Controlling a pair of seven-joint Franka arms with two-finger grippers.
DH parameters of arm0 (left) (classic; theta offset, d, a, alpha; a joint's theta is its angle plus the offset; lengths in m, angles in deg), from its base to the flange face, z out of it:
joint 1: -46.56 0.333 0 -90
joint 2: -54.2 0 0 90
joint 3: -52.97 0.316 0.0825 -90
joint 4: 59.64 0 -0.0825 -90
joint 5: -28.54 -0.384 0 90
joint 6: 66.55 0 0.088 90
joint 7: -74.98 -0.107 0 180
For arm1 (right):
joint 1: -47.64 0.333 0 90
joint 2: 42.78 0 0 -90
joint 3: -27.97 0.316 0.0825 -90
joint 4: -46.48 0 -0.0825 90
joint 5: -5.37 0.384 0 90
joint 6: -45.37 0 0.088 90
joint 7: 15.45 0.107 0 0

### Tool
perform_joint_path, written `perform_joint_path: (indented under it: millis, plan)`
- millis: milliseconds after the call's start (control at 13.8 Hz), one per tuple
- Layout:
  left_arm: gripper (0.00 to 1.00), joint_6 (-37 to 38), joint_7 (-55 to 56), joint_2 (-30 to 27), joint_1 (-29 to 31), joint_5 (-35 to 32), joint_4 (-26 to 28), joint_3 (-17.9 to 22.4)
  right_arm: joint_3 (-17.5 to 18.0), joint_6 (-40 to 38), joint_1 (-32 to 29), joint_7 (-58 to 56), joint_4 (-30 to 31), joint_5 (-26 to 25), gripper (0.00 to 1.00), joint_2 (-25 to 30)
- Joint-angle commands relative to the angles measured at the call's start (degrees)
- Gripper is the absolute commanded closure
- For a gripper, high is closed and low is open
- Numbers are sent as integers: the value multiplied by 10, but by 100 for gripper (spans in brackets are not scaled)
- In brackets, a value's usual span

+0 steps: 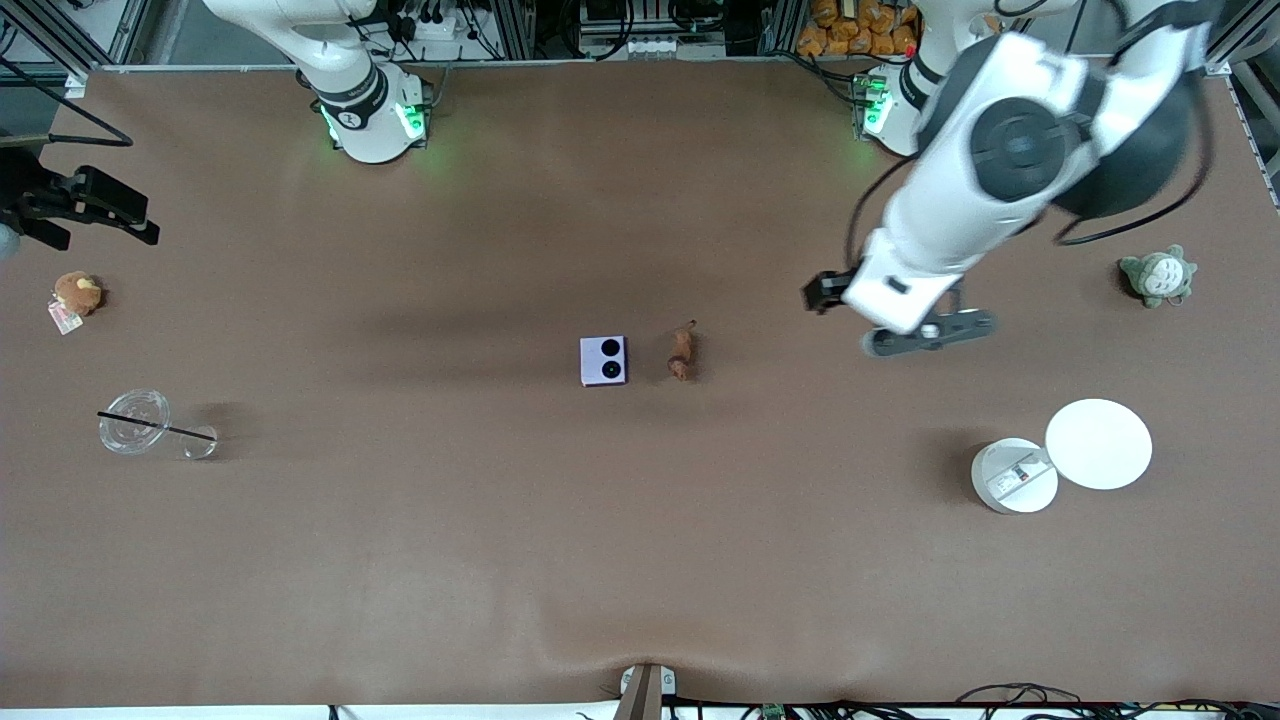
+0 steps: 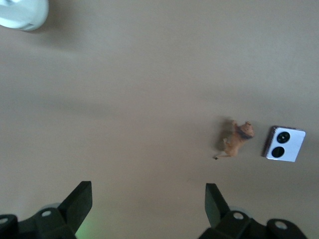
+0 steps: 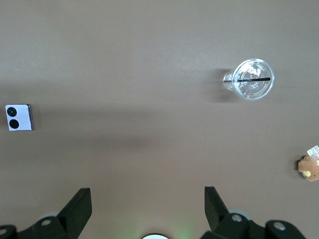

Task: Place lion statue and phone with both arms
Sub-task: 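Reach the left gripper down to the brown lion statue and grasp it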

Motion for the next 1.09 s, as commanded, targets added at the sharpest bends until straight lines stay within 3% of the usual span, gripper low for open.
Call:
perform_joint_path:
  millis: [0,362,1014]
  plan:
    - [0,-34,13,39,-39,-9,-5,1,0,-9,-3,-5,-1,9,0,-1]
    - [0,-96,97,119,-117,-68,-12,1,0,-37,-4,-6,-4,9,0,-13]
    - [0,-191,154,221,-168,-103,-25,9,0,-36,-5,-1,-5,8,0,-25]
